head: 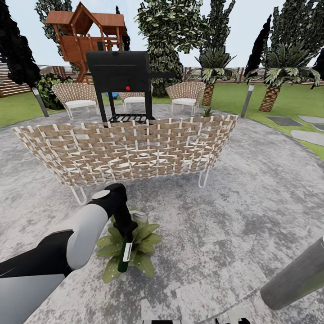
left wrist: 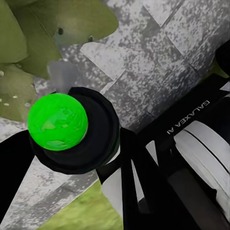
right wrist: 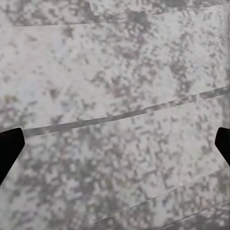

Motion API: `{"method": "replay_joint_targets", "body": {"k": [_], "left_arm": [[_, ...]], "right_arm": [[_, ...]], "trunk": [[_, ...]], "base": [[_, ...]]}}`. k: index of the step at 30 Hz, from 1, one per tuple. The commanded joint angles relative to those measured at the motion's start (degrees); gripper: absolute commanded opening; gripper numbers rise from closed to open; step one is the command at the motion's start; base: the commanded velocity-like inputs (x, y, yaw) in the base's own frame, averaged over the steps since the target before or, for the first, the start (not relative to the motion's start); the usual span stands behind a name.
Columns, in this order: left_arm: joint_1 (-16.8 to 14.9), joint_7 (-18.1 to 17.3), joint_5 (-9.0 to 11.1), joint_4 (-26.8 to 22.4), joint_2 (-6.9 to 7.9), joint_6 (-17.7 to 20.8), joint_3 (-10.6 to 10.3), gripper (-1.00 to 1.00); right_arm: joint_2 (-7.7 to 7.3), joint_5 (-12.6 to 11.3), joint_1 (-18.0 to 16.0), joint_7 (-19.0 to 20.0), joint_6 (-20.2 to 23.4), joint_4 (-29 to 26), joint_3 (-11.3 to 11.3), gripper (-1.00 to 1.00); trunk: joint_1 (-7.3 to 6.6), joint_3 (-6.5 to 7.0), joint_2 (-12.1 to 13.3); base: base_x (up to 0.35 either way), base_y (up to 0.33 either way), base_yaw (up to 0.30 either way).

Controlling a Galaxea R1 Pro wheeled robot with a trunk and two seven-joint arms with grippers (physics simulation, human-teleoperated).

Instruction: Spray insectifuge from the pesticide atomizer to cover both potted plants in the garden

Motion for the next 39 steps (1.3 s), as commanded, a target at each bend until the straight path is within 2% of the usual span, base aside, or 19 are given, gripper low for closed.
{"method": "replay_joint_targets", "body": {"k": [1,9,15,21,29,32,35,39], "left_arm": [[0.05,-0.46,-0.6,-0.02,-0.05,0.59,0.36,-1.0],[0.23,-0.46,-0.6,0.16,-0.32,0.48,0.45,-1.0],[0.2,-0.46,-0.47,1.43,-1.3,0.47,0.4,-1.0],[0.19,-0.46,-0.56,1.54,-1.12,0.53,0.38,-1.0],[0.19,-0.46,-1.45,0.89,-0.49,0.62,-3.02,-1.0],[0.16,-0.46,-1.49,0.8,-0.38,0.59,-3.32,-1.0],[0.17,-0.46,-2.48,0.76,0.11,0.6,-3.4,-1.0],[0.19,-0.46,-4.86,0.75,0.32,0.64,-3.41,-1.0]], "right_arm": [[0.0,0.19,-0.04,-0.43,-0.05,0.04,0.43,1.0],[0.0,0.19,-0.04,-0.44,-0.05,0.04,0.43,1.0],[0.0,0.19,-0.05,-0.44,-0.05,0.04,0.44,1.0],[0.0,0.19,-0.03,-0.39,-0.05,0.04,0.43,1.0],[0.0,0.19,-0.05,-0.35,-0.05,0.04,0.44,1.0],[0.0,0.19,-0.05,-0.35,-0.05,0.04,0.44,1.0],[0.0,0.19,-0.03,-0.35,-0.05,0.04,0.44,1.0],[0.0,0.19,-0.06,-0.35,-0.05,0.04,0.48,1.0]], "trunk": [[-0.01,-0.05,-0.02],[-0.01,-0.05,-0.02],[-0.01,-0.05,-0.02],[-0.01,0.02,-0.02],[-0.01,0.07,-0.02],[-0.01,0.07,-0.02],[-0.01,0.07,-0.02],[-0.01,0.07,-0.02]], "base": [[0.017,0.0,0.0],[0.002,0.0,0.0],[0.0,0.0,0.0],[0.0,0.0,-0.077],[0.0,0.0,-0.059],[0.0,0.0,-0.001],[0.0,0.0,0.0],[0.0,0.0,0.0]]}}
